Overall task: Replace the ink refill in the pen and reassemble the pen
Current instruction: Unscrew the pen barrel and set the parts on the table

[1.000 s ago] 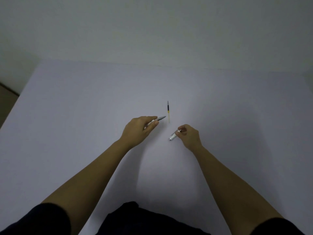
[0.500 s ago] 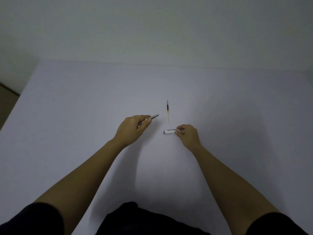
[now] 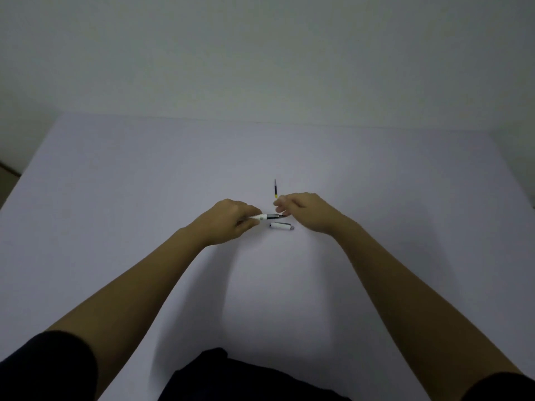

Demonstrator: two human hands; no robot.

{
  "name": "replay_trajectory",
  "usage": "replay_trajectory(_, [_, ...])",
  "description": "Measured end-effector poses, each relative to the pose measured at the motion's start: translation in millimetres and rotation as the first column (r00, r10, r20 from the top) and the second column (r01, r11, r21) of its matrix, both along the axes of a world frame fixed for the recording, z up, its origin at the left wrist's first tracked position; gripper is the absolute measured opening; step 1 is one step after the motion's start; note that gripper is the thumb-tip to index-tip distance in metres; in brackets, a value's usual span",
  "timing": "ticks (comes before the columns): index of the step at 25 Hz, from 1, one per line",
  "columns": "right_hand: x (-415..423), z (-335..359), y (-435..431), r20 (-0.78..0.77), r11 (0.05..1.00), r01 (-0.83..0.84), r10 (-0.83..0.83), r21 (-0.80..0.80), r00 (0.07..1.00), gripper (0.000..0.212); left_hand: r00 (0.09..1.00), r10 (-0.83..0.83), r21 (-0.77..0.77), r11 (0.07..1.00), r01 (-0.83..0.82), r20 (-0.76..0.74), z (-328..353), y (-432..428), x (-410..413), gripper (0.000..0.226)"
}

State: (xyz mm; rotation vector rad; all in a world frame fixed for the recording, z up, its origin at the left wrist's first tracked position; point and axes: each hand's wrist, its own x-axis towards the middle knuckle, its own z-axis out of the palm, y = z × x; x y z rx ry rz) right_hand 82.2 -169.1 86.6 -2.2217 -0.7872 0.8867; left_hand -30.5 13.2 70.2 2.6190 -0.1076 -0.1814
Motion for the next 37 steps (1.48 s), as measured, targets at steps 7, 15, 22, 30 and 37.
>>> replay_trajectory(7, [-0.7,19.2,-1.7,0.195,0.984,-0.170,0.157,0.052,0.968,0.011,0.999,0.053,-0.085,0.995,-0.054,-0.008,11.7,-9.6,3.6,0.026])
replay_trajectory(15, [-5.7,25.2,-6.1,0.274,0.987,-0.156,0.140,0.036,0.952,0.019,0.995,0.093,-0.152,0.984,-0.088,0.025,28.0,-7.9,-1.4,0.026])
replay_trajectory(22, [-13.1,28.8,-8.1,0.186,0.995,-0.057,0.042,0.076,0.982,0.023,0.990,0.128,-0.183,0.976,-0.117,0.051,35.1,-6.6,-7.1,0.024])
replay_trajectory(30, [-24.4,35.4,-11.4,0.108,0.950,0.124,-0.161,0.288,0.981,0.017,0.982,0.178,-0.258,0.953,-0.158,0.057,42.3,-5.9,-10.2,0.022])
replay_trajectory(37, [-26.9,35.8,-14.7,0.170,0.902,0.064,-0.151,0.428,0.974,0.018,0.982,0.183,-0.280,0.946,-0.165,0.042,43.4,-4.8,-12.1,0.020])
